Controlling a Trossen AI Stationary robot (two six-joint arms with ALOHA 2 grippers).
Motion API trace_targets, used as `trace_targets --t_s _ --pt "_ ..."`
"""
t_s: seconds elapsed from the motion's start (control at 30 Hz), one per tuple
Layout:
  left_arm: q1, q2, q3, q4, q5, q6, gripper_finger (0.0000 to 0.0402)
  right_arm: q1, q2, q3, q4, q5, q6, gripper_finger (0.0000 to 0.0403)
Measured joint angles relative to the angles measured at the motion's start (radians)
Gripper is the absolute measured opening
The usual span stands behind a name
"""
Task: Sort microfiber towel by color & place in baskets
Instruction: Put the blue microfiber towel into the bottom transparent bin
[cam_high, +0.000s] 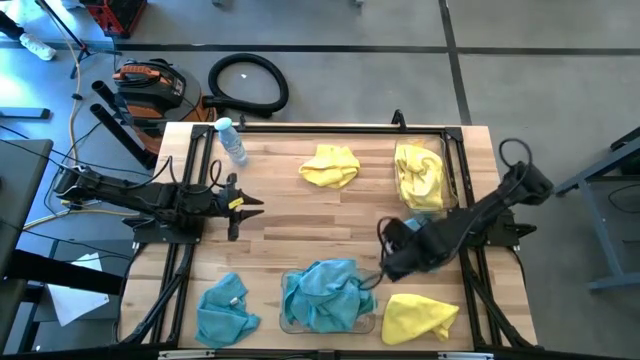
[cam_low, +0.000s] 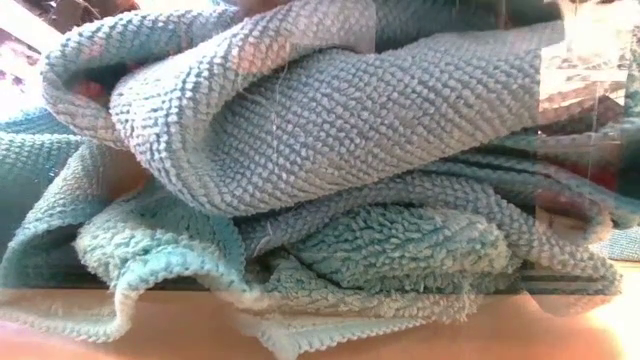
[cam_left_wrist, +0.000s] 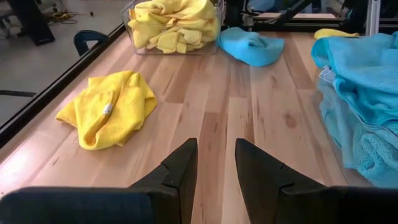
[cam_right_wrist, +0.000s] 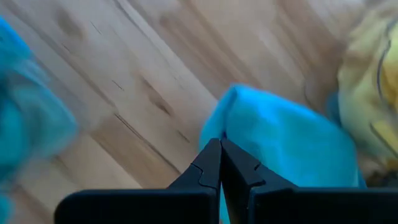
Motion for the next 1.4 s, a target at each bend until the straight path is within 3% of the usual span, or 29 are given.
trace_targets --t_s 0.17,0.4,0.57,0.83,0.97,1.13,1.23,1.33,1.4 --pt "0.000 0.001 0.000 0.000 0.002 -0.011 0.0097 0.067 0.068 -0.008 -0.079 0.009 0.134 0.0018" --pt "0.000 0.001 0.000 -0.001 0.007 -0.036 0.0097 0.147 0.046 -0.184 -0.042 -0.005 0.378 0.0095" --pt "0.000 0.001 0.000 0.000 0.047 -0.037 0.0097 0.176 -0.013 -0.343 0.121 -0.028 0.482 0.0150" --pt "0.000 0.001 0.000 0.006 0.048 -0.063 0.0097 0.144 -0.054 -0.545 0.357 0.047 0.484 0.0230" --pt "0.000 0.001 0.000 0.007 0.048 -0.089 0.0097 0.123 -0.060 -0.661 0.523 0.090 0.482 0.0250" --pt "0.000 0.001 0.000 0.006 0.048 -0.110 0.0097 0.121 -0.060 -0.692 0.591 0.129 0.469 0.0216" --pt "0.000 0.001 0.000 0.005 0.048 -0.116 0.0097 0.129 -0.052 -0.615 0.538 0.053 0.435 0.0143" --pt "0.000 0.001 0.000 0.001 0.048 -0.115 0.0097 0.130 -0.049 -0.523 0.460 -0.046 0.374 0.0045" --pt "0.000 0.001 0.000 0.002 0.048 -0.115 0.0097 0.130 -0.049 -0.460 0.393 -0.065 0.351 0.0016"
